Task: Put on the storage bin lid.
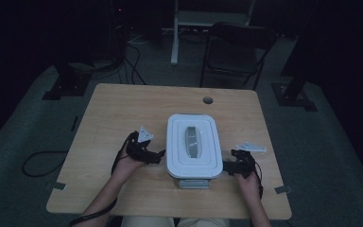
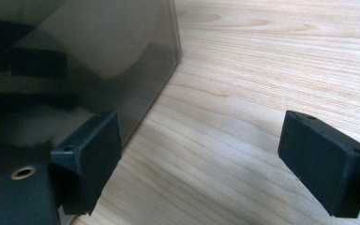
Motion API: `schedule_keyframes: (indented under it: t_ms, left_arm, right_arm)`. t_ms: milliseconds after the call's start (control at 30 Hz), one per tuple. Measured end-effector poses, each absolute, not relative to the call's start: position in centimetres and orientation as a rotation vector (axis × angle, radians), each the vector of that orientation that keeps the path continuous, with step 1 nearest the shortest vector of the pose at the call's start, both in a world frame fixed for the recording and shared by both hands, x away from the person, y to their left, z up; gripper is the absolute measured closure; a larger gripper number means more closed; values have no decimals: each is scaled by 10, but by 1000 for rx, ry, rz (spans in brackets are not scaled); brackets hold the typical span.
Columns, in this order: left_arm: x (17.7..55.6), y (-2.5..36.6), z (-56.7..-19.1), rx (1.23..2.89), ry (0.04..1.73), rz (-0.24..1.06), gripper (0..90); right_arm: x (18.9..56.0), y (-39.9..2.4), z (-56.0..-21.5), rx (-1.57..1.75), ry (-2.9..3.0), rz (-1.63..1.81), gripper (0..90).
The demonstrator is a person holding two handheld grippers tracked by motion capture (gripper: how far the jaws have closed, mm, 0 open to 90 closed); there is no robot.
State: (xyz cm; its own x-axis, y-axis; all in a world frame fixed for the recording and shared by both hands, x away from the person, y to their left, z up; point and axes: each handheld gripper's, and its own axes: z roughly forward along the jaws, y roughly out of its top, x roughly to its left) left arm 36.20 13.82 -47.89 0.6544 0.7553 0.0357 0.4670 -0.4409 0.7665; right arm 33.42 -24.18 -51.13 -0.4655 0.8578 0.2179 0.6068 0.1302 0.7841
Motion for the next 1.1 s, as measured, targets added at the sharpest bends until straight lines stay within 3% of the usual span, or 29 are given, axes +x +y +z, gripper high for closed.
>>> schedule_keyframes:
  t_ms: [1100]
  left_arm:
    - [334,208,-487,2097,1066,502,37]
  right_arm:
    - [302,-291,-507,1475,1951,1152,133]
